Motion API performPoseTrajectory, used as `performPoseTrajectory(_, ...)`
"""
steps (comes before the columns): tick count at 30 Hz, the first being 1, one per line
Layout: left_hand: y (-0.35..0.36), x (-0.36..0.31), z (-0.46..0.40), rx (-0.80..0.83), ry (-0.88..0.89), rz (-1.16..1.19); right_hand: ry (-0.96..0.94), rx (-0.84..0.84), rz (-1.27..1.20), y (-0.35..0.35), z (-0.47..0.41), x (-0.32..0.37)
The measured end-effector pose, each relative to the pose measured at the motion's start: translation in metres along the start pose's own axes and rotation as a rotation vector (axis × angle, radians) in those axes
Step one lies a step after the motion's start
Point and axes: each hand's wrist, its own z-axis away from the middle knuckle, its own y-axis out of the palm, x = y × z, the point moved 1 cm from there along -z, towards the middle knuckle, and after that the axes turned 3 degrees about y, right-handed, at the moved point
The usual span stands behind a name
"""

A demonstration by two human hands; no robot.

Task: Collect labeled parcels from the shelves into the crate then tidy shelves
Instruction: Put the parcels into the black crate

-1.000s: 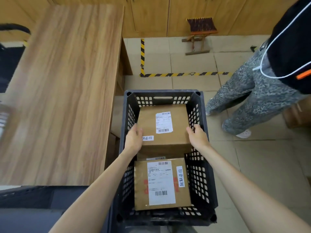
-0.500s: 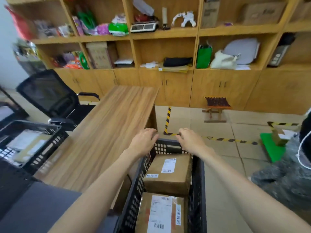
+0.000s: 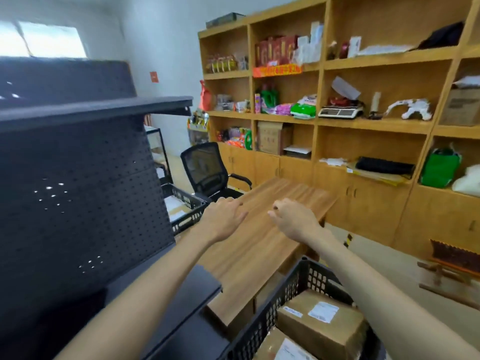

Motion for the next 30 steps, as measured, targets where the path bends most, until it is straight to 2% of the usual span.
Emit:
performPoseTrajectory(7, -0.067, 0.076, 0.094, -0.104, -0.205, -0.083, -0.334, -0.065, 0.006, 0.009, -0.014, 0.133)
performPoseTrajectory(14, -0.129, 0.157, 0.243, -0.189, -0.505, -0.156, -0.664, -0.038, -0.043, 0.029, 0.018, 0.299)
performPoseTrajectory(22, -0.183, 0.206, 0.489, -0.215, -0.902, -0.312, -0.983, 0.070, -0.160, 0.054, 0.146, 0.491)
performPoseTrajectory(30, -0.225, 0.189, 0.722, -0.167, -1.203, -0.429, -1.245, 0.160, -0.253, 0.078, 0.297, 0.635)
